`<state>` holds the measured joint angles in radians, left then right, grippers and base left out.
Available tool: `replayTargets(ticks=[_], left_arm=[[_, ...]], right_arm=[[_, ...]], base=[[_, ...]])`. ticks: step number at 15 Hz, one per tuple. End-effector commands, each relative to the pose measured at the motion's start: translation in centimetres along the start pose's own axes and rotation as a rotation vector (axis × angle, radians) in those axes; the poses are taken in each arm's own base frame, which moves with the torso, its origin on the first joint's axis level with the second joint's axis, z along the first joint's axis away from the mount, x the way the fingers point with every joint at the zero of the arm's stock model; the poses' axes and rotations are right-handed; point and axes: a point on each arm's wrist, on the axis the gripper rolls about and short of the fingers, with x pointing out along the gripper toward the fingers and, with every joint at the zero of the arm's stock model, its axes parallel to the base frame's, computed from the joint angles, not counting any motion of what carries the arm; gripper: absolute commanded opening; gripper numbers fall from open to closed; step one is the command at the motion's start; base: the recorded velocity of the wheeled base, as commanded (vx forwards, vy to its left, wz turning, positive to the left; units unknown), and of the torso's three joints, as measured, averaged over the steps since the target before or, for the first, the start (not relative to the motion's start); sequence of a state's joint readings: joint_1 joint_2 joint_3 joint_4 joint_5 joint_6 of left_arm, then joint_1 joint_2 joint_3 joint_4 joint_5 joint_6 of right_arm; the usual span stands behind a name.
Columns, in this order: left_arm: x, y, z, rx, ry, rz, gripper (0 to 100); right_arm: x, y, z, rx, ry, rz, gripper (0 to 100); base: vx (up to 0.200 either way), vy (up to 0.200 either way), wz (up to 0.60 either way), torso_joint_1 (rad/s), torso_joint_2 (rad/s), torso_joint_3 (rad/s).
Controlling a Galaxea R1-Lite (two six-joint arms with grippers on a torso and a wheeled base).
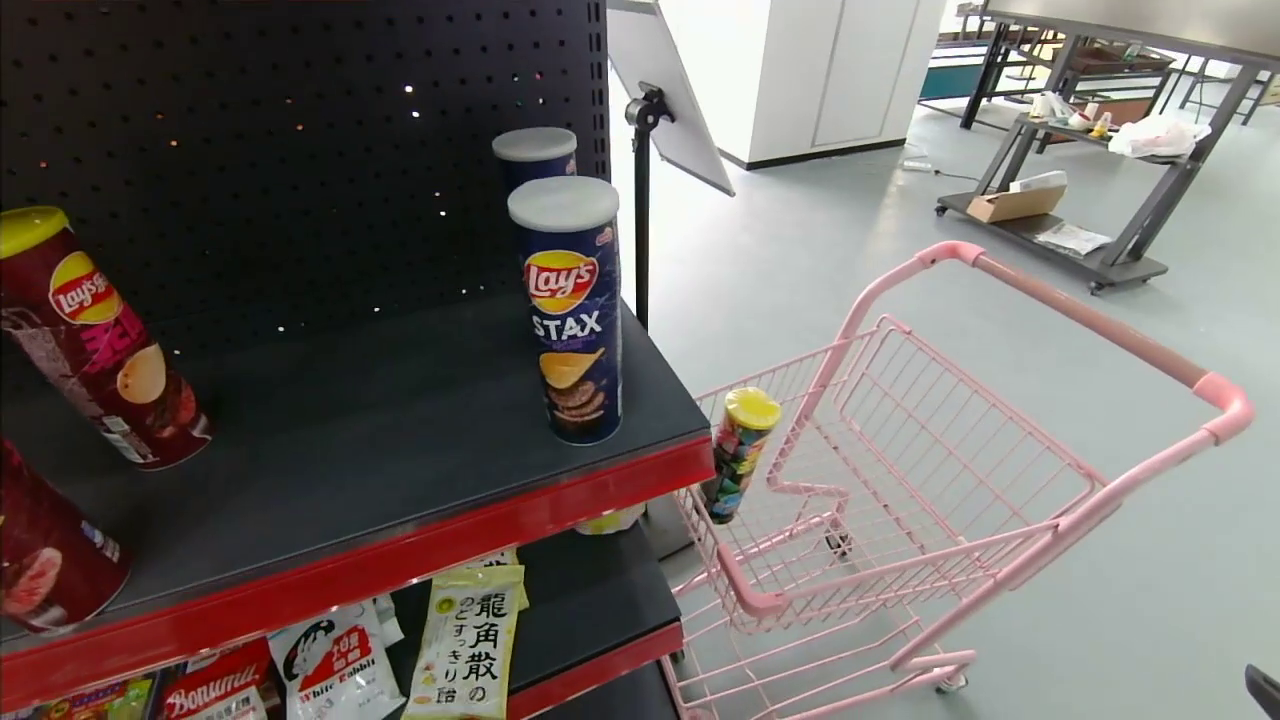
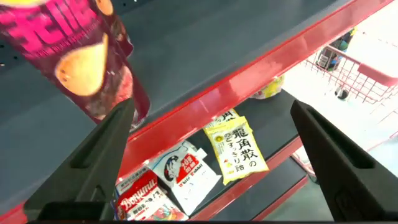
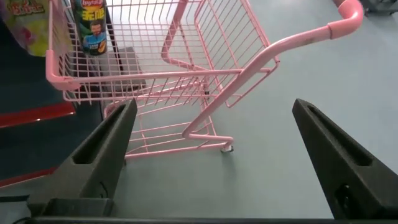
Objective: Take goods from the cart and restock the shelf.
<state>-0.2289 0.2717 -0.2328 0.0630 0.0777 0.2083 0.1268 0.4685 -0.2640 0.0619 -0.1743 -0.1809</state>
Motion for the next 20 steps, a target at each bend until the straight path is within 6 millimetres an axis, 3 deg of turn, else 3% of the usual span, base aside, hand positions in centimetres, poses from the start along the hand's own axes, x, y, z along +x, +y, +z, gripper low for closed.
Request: replayTargets(ticks=[1, 7, 11, 13, 15, 16, 20], left_arm=[[-0.1, 0.0, 0.0, 0.003, -0.003, 0.002, 100], [-0.1, 0.0, 0.1, 0.019, -0.009, 0.005, 100], [-0.1, 0.1, 0.2, 0.019, -0.013, 0.01, 100], [-0.1, 0.1, 0.4, 0.019, -0.014, 0.01, 100], [0.1, 0.1, 0.6, 0.019, 0.002, 0.013, 100], [0.3, 0.2, 0.7, 0.016, 0.01, 0.019, 100], [1.5, 0.4, 1.9, 0.018, 0.077, 0.055, 100]], right_arm=[[0.2, 0.1, -0.2, -0.003, 0.015, 0.006, 100], [0.6, 0.2, -0.3, -0.009, 0.046, 0.011, 100], [1.9, 0.3, -0.1, -0.022, 0.13, 0.013, 100], [4.7, 0.1, 4.1, -0.01, 0.147, 0.043, 100], [10.4, 1.1, 8.3, 0.01, 0.098, 0.182, 100], [13.0, 2.4, 9.1, 0.021, 0.075, 0.288, 100], [20.3, 6.0, 8.2, 0.116, 0.16, 0.453, 100]], base=[[0.0, 0.0, 0.0, -0.139, 0.39, 0.242], [0.0, 0.0, 0.0, -0.165, 0.48, 0.308], [0.0, 0.0, 0.0, -0.129, 0.42, 0.286], [0.0, 0.0, 0.0, -0.029, 0.09, 0.066], [0.0, 0.0, 0.0, 0.0, 0.0, 0.0], [0.0, 0.0, 0.0, 0.0, 0.0, 0.0], [0.0, 0.0, 0.0, 0.0, 0.0, 0.0]])
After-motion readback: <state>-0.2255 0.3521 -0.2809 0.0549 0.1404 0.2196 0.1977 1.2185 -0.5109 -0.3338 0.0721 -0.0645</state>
